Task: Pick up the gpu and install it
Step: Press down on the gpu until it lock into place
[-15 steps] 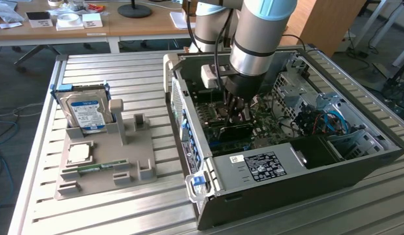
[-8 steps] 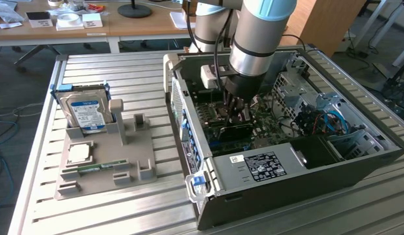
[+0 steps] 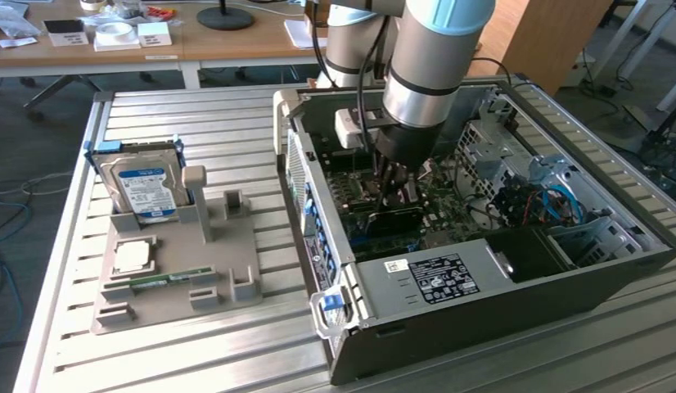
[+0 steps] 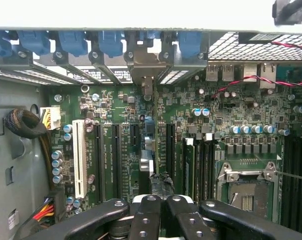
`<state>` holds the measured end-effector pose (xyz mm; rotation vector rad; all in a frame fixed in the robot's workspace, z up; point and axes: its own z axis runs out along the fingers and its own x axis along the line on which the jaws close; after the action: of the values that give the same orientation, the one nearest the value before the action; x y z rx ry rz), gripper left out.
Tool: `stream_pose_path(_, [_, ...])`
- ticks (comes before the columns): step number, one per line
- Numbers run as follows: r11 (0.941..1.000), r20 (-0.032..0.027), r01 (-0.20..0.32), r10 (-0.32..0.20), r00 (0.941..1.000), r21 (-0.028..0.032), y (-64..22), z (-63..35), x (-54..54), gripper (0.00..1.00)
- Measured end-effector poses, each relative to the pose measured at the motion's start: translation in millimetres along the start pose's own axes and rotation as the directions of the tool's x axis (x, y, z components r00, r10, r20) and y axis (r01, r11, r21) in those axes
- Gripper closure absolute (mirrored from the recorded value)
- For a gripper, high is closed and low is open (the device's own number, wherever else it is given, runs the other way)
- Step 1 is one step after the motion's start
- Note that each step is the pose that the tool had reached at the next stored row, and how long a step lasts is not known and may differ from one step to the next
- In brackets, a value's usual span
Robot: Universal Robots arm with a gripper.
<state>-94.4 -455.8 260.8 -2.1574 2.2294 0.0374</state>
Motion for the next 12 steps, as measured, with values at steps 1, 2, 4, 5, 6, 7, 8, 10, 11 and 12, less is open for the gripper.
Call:
stream_pose_path(1, [1.0000, 0.0001, 0.000, 0.000, 1.0000, 0.0001, 0.0, 0.1, 0.0, 0.89])
stream_pose_path(2, [1.0000, 0.0002, 0.000, 0.000, 1.0000, 0.0002, 0.1, 0.2, 0.0, 0.89])
stream_pose_path(4, [1.0000, 0.0000, 0.000, 0.000, 1.0000, 0.0003, 0.3, 0.5, 0.1, 0.89])
stream_pose_path(5, [1.0000, -0.0001, 0.000, 0.000, 1.0000, 0.0001, 0.4, 0.5, 0.1, 0.89])
stream_pose_path(6, [1.0000, 0.0000, 0.000, 0.000, 1.0000, 0.0001, 0.4, 0.5, 0.0, 0.89])
stream_pose_path(7, [1.0000, 0.0001, 0.000, 0.000, 1.0000, 0.0002, 0.4, 0.6, 0.0, 0.89])
stream_pose_path(8, [1.0000, 0.0003, 0.000, 0.000, 1.0000, 0.0002, 0.4, 0.7, 0.0, 0.89])
stream_pose_path(10, [1.0000, 0.0001, 0.000, 0.000, 1.0000, 0.0003, 0.6, 0.8, 0.1, 0.89])
stream_pose_path(11, [1.0000, 0.0000, 0.000, 0.000, 1.0000, 0.0001, 0.6, 0.8, 0.1, 0.89])
stream_pose_path(12, [1.0000, 0.0001, 0.000, 0.000, 1.0000, 0.0001, 0.6, 0.8, 0.1, 0.89])
